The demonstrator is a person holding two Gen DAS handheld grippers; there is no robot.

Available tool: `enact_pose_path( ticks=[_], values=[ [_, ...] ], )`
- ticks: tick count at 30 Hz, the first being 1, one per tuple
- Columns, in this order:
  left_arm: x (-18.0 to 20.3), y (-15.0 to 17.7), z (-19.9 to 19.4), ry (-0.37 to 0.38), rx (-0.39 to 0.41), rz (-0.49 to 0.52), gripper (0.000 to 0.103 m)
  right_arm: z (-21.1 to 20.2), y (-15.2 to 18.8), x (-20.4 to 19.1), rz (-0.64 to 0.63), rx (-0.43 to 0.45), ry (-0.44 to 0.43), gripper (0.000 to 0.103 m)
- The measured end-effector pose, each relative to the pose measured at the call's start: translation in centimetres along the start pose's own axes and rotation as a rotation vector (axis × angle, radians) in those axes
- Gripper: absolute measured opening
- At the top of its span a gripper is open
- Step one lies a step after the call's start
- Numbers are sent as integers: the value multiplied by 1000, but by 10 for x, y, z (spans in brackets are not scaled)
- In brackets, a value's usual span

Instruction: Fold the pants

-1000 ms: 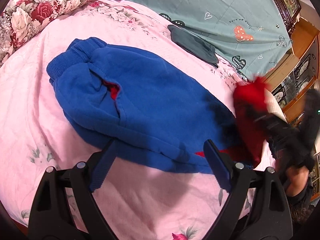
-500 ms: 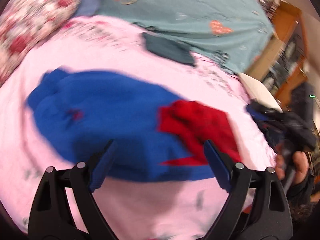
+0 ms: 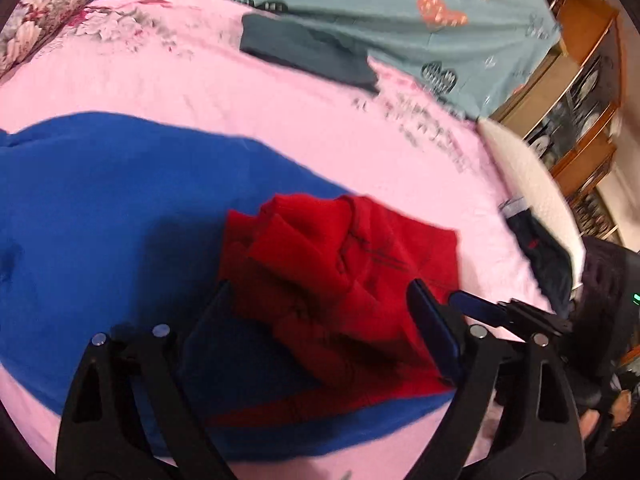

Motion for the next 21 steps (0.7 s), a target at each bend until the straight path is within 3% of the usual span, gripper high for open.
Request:
enact_pose_path(
  ticks=[2, 4, 6, 8, 10, 14, 16, 18, 20, 21],
  values=[
    [3, 2, -33, 15, 70, 11, 90, -22, -2, -1, 35, 82, -39, 60],
    [-7, 9, -79, -6, 165, -15, 92, -47, -3, -4, 49, 196, -58, 85],
    [-30, 20, -118, -59, 254, -88, 95, -61, -2, -15, 29, 280, -62, 99],
    [-60, 28, -144, -139, 311, -176, 95, -67, 0, -34, -35, 329, -53, 101],
    [-96, 33, -158, -168, 340, -310, 95, -59, -5, -53, -113, 314, -54, 101],
    [-140, 34, -153, -95, 376, -489, 93, -44, -13, -82, -214, 288, -47, 100],
    [-149, 31, -145, -66, 373, -524, 93, -47, -11, -88, -235, 304, -39, 100],
    [-152, 24, -138, -85, 389, -523, 92, -50, -10, -90, -234, 315, -33, 101],
    [-155, 18, -131, -85, 399, -534, 86, -47, -9, -88, -230, 304, -29, 100],
    [-159, 17, -129, -92, 405, -554, 71, -44, -10, -87, -231, 296, -25, 98]
  ],
)
Point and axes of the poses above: each gripper's, at about its wrist camera, not at the fingertips, and z roughly the way its jaws point, x to its right, y to its underside, the point moved 1 cm from there along z, roughly the way its jaws point, and after that the axes turned 15 degrees about y, right-handed, at the moved point
